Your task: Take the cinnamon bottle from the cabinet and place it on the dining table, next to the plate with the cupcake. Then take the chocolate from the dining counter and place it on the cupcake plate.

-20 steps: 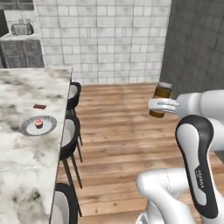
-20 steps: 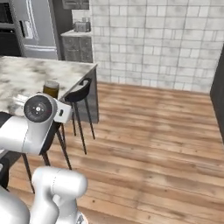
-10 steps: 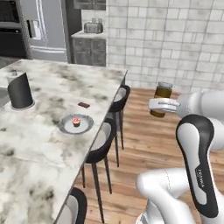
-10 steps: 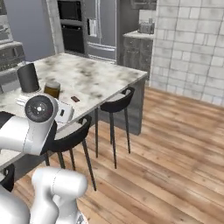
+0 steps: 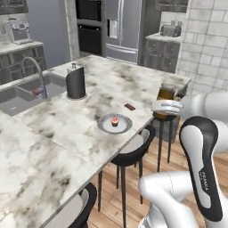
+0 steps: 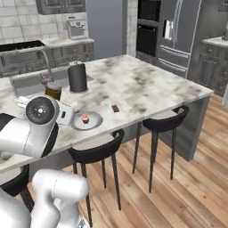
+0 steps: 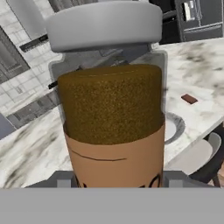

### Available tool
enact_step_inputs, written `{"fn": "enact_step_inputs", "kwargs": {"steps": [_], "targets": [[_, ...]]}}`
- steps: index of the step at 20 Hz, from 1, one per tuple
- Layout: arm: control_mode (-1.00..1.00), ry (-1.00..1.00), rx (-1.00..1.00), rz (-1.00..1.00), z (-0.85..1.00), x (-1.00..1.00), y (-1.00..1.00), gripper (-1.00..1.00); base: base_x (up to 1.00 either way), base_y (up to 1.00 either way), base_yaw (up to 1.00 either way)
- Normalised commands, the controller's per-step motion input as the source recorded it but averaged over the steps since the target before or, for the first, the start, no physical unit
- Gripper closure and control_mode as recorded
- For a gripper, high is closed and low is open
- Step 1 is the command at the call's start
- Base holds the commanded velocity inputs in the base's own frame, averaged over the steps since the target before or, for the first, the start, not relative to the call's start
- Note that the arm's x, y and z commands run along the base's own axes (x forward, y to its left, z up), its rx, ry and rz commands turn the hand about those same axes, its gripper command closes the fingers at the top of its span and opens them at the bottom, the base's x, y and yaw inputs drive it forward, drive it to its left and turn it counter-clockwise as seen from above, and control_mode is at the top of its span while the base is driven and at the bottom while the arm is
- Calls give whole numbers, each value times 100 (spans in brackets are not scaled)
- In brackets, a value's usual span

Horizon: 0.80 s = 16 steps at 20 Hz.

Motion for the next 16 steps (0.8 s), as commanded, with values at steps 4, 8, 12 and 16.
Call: {"fn": "enact_step_inputs", "kwargs": {"steps": [4,8,12,16], "targets": [[100,0,0,0,0,0,0,100,40,-42,33],[100,0,0,0,0,0,0,100,39,-48,25],[100,0,0,0,0,0,0,100,30,-59,15],[100,0,0,0,0,0,0,100,22,-63,16]]}}
